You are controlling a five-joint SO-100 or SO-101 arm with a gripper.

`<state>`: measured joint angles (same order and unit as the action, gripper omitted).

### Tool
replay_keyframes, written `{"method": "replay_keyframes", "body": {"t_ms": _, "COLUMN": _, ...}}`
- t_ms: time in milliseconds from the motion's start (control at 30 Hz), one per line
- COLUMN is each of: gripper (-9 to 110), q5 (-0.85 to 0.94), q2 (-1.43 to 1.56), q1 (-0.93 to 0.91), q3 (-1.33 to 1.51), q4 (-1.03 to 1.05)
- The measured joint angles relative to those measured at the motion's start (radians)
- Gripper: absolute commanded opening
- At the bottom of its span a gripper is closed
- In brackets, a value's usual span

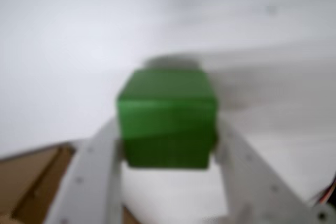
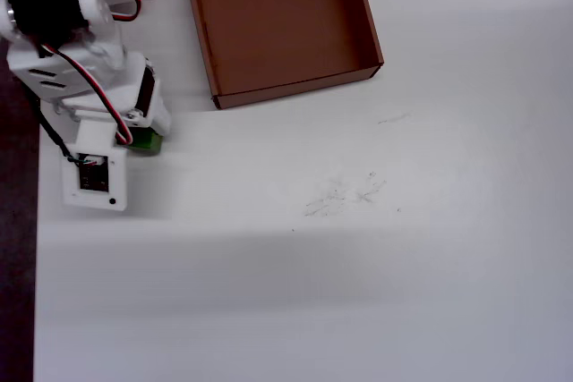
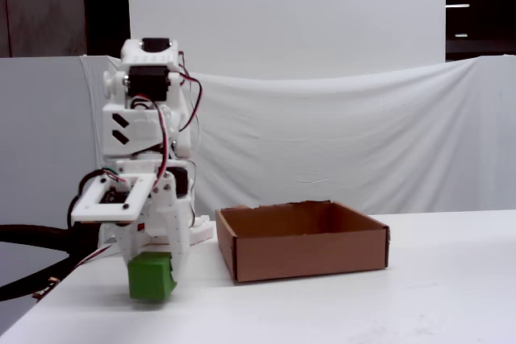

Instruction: Grasp a green cube and put it in a box.

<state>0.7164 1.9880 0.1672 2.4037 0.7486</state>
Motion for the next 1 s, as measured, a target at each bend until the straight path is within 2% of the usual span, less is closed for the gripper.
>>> {"method": "replay_keyframes", "body": {"t_ms": 233, "gripper": 14, "q5": 0.0, "q2": 0.002, "q1": 0.015, "q3": -0.1, "q4": 0.135}}
{"method": "replay_keyframes", "body": {"t_ms": 500, "gripper": 15, "q5": -0.012, "q2": 0.109, "q1": 0.132, "q3": -0.193, "q4": 0.336}}
{"method": "replay_keyframes", "body": {"t_ms": 767, "gripper": 15, "q5": -0.02, "q2": 0.235, "q1": 0.328, "q3": -0.249, "q4": 0.443}}
{"method": "replay_keyframes", "body": {"t_ms": 1000, "gripper": 16, "q5": -0.098, "q2": 0.301, "q1": 0.568, "q3": -0.249, "q4": 0.472}}
